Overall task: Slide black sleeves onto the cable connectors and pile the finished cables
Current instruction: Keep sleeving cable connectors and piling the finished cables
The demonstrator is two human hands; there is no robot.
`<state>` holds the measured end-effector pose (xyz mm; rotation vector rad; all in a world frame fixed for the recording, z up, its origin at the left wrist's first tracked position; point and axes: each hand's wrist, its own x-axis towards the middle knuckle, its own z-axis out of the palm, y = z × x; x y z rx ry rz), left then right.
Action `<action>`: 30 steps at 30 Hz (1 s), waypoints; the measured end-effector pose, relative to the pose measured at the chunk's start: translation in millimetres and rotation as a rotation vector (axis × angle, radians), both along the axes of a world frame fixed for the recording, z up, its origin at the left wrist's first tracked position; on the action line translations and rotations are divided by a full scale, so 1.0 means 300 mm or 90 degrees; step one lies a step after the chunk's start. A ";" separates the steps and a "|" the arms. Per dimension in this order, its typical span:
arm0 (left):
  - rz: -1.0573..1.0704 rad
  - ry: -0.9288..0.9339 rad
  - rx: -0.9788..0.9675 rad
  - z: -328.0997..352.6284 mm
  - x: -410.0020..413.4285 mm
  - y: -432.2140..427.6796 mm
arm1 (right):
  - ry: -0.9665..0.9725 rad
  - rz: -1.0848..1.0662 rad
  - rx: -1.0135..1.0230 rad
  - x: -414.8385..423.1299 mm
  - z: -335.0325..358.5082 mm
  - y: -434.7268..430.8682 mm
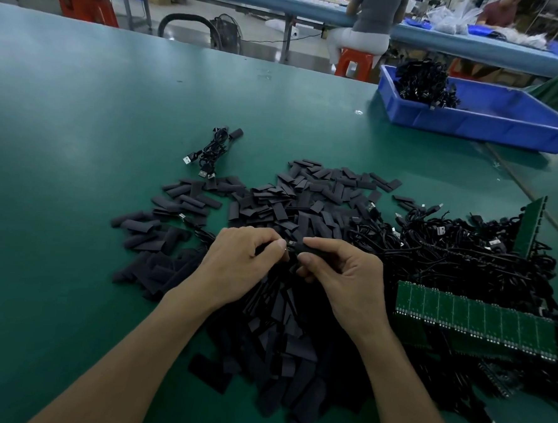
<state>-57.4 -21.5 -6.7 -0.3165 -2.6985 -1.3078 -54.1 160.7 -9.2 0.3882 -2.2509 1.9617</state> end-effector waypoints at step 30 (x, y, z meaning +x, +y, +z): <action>-0.031 0.032 -0.009 -0.012 0.003 0.001 | 0.003 -0.023 0.008 0.001 -0.004 -0.012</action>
